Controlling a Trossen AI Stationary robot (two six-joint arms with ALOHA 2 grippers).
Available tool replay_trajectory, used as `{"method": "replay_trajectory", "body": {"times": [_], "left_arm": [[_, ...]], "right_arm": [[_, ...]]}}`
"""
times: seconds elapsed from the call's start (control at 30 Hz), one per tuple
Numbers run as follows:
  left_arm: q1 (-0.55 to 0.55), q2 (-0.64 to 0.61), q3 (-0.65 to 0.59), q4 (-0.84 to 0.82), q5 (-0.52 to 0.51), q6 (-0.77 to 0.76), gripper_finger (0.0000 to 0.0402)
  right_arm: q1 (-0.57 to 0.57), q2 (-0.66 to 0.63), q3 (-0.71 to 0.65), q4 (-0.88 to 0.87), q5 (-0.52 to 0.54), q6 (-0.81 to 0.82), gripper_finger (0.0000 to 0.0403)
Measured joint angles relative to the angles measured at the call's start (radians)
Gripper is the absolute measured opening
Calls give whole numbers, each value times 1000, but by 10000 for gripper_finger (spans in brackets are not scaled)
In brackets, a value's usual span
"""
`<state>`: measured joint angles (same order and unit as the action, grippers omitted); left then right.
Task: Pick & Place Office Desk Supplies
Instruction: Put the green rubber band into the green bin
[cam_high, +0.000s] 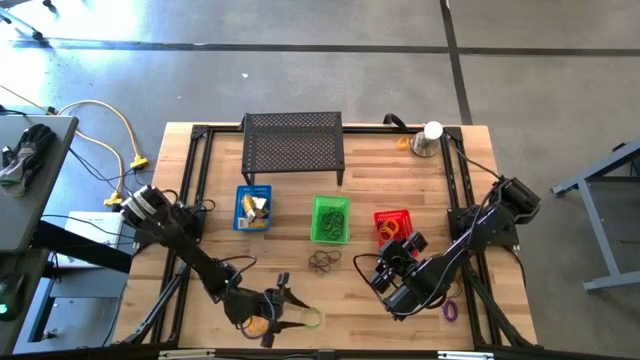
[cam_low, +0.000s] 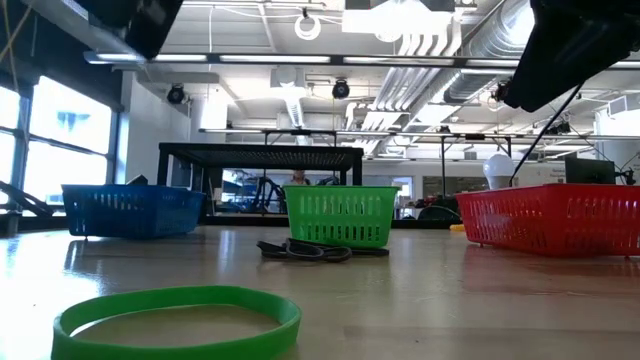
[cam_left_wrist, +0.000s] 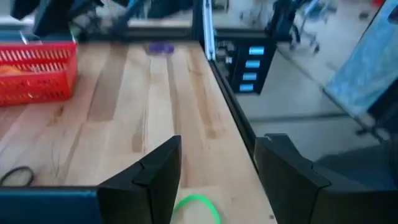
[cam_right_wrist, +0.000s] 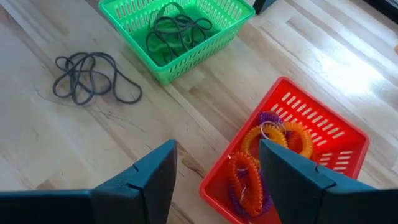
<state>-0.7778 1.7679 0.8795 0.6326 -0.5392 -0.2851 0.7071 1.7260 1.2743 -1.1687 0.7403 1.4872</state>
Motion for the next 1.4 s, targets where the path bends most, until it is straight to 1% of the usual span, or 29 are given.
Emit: {"method": "replay_trajectory", "body": {"times": [0.07,0.17,0.23,0.3,0.43,0.57,0.67,0.87,1.2,1.4], "left_arm": [[6,-21,83,-206,2,-34,198],[18,-14,218,-522,2,-61,198],[33,-2,282,-671,12,-90,198],[52,10,304,-757,26,-121,198],[93,50,300,-779,72,-139,198],[127,104,300,-759,181,-135,198],[136,142,299,-743,220,-135,198],[121,156,299,-703,234,-135,198],[107,163,299,-729,219,-136,198],[110,181,300,-739,212,-177,198]], "right_arm": [[0,0,0,1,-16,0,216],[0,0,0,8,-16,0,216],[0,0,0,10,-16,0,216],[0,0,0,13,-15,0,216],[0,0,0,23,-14,-7,216],[0,0,0,39,-11,-26,216],[0,0,0,50,-10,-26,216],[0,0,0,61,-10,-26,216],[0,0,1,98,-12,-52,216],[0,0,0,115,-13,-60,216]]}}
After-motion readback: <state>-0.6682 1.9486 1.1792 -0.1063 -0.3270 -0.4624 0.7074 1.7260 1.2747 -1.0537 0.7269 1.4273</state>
